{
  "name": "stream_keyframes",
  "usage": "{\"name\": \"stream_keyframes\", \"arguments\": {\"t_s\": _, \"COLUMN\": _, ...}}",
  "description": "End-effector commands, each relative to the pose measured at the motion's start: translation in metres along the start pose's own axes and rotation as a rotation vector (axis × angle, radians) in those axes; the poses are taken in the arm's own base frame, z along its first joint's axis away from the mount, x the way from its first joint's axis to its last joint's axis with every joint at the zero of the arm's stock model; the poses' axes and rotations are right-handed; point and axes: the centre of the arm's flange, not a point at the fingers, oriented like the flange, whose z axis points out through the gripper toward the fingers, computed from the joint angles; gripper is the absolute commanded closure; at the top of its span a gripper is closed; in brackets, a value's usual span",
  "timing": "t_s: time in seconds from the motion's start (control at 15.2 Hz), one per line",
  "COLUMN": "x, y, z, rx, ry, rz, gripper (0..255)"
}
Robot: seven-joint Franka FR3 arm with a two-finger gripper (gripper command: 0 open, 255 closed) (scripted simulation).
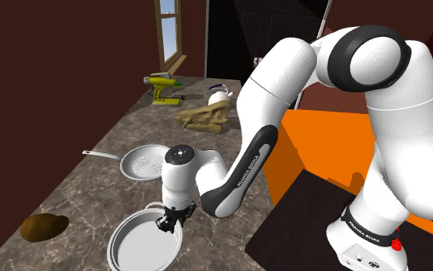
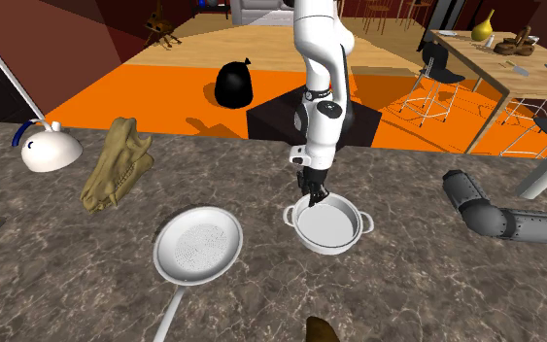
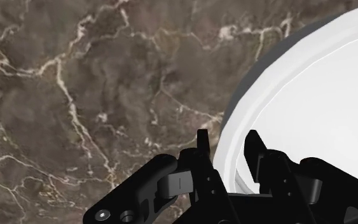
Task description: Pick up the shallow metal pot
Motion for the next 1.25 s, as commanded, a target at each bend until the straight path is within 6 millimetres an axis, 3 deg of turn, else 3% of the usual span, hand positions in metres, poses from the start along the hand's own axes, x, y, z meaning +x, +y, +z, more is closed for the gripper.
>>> {"name": "stream_keyframes", "arguments": {"t_s": 0.0, "x": 0.000, "y": 0.000, "z": 0.000, "rx": 0.000, "ry": -0.001, "rz": -0.001, "gripper": 255}}
{"name": "stream_keyframes", "arguments": {"t_s": 1.06, "x": 0.008, "y": -0.002, "z": -0.078, "rx": 0.000, "ry": -0.001, "rz": -0.001, "gripper": 255}}
{"name": "stream_keyframes", "arguments": {"t_s": 1.19, "x": 0.008, "y": -0.002, "z": -0.079, "rx": 0.000, "ry": -0.001, "rz": -0.001, "gripper": 255}}
